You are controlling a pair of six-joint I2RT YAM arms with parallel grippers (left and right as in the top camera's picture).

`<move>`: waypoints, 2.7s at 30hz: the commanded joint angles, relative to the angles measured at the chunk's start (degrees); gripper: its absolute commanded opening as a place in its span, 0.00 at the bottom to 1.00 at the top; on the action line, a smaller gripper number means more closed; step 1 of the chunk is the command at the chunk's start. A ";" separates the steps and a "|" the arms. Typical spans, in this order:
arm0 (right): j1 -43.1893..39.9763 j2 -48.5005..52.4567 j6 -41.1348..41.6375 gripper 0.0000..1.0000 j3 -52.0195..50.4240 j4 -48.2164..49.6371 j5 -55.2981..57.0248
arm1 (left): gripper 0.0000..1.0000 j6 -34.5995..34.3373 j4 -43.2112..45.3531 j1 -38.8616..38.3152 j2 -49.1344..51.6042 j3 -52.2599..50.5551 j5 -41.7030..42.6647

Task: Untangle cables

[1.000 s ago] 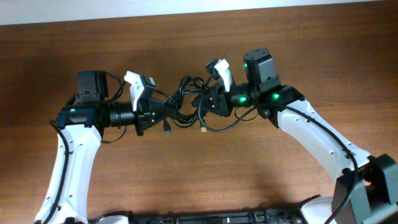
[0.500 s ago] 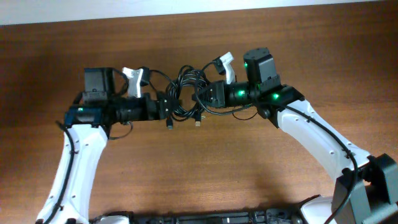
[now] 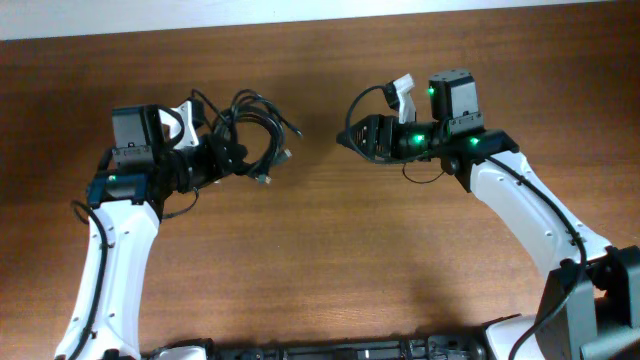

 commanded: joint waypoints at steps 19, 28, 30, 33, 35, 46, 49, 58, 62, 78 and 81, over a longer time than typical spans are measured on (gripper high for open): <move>7.61 -0.57 -21.18 0.54 0.02 16.90 -4.35 | 0.00 41.24 -11.72 -5.64 -0.42 0.33 16.85; 7.82 -0.57 -11.43 0.54 0.02 22.45 3.28 | 0.00 43.78 -12.33 -13.33 -0.42 0.33 12.15; 7.82 -0.55 -11.45 0.54 0.02 17.94 19.34 | 0.00 44.50 -12.31 -13.31 -0.42 0.33 15.26; 7.21 0.83 -11.45 0.55 0.02 10.62 43.30 | 0.00 46.38 -12.61 -13.31 -0.42 0.33 20.06; 5.51 0.87 -11.43 0.63 0.02 8.79 43.67 | 0.00 46.34 -12.63 -13.31 -0.42 0.33 16.87; 3.85 0.90 -25.18 0.94 0.02 -5.42 -13.66 | 0.00 14.88 -12.02 -13.22 -0.42 0.33 -15.80; 10.80 0.94 -19.96 0.97 0.02 -5.44 -9.31 | 0.00 -0.79 -11.85 -12.96 -0.42 0.33 -22.82; 18.47 2.49 -3.30 0.96 0.00 1.64 10.05 | 0.00 26.45 -11.41 -12.41 -0.42 0.33 -2.82; 18.36 2.49 0.59 0.96 0.02 13.73 4.20 | 0.00 27.32 -12.48 -12.41 -0.42 0.33 -2.84; 13.49 2.49 2.97 0.04 0.02 6.38 18.01 | 0.99 34.88 -13.60 -12.44 -0.42 0.33 -5.22; 13.51 2.49 31.23 0.04 0.02 6.91 33.11 | 0.99 4.46 -4.07 -12.44 -0.42 0.33 -5.90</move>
